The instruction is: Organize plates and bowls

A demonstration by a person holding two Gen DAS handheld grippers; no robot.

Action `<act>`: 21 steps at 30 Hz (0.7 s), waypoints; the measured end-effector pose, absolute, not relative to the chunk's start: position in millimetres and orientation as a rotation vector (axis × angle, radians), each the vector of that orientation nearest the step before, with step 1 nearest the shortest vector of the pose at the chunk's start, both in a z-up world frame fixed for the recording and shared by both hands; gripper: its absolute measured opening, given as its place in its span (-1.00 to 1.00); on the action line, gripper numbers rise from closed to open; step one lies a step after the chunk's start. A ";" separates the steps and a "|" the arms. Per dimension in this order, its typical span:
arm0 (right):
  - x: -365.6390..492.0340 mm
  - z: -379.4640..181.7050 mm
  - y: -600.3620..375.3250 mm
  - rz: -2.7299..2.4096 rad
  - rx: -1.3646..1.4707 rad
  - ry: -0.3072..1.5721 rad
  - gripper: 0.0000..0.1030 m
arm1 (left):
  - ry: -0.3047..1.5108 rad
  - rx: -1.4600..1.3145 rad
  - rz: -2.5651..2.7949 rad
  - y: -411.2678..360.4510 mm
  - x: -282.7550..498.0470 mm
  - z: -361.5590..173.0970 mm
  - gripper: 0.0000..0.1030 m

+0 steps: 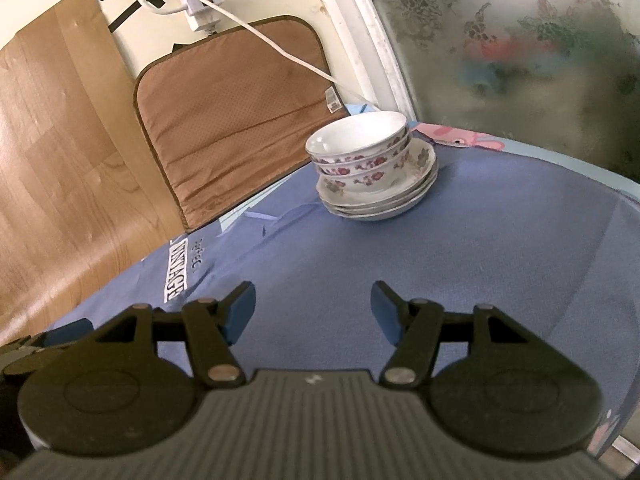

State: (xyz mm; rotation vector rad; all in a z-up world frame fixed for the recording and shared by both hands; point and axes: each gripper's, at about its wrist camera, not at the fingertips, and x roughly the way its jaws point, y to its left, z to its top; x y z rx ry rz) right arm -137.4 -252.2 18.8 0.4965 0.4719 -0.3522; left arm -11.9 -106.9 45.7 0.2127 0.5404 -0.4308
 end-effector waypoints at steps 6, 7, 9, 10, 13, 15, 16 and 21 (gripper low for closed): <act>-138.1 19.1 -252.2 -0.350 0.495 0.470 0.29 | 0.537 0.214 -0.436 -106.6 -12.6 46.3 1.00; -138.2 19.0 -251.9 -0.351 0.495 0.469 0.29 | 0.538 0.208 -0.441 -106.0 -12.7 46.5 1.00; -138.1 18.5 -252.1 -0.352 0.496 0.469 0.29 | 0.544 0.197 -0.448 -104.8 -12.2 46.8 1.00; -138.0 18.4 -252.3 -0.353 0.496 0.469 0.29 | 0.552 0.195 -0.451 -104.4 -12.1 46.3 1.00; -137.8 18.2 -252.6 -0.351 0.496 0.469 0.29 | 0.592 0.205 -0.472 -106.4 -9.6 41.5 1.00; -137.7 18.1 -252.7 -0.350 0.495 0.471 0.29 | 0.610 0.218 -0.470 -109.2 -9.0 38.2 1.00; -137.6 18.0 -252.7 -0.349 0.495 0.472 0.29 | 0.613 0.222 -0.471 -109.8 -9.5 37.5 1.00; -138.8 18.4 -252.5 -0.349 0.495 0.472 0.29 | 0.614 0.230 -0.484 -110.2 -12.1 38.1 1.00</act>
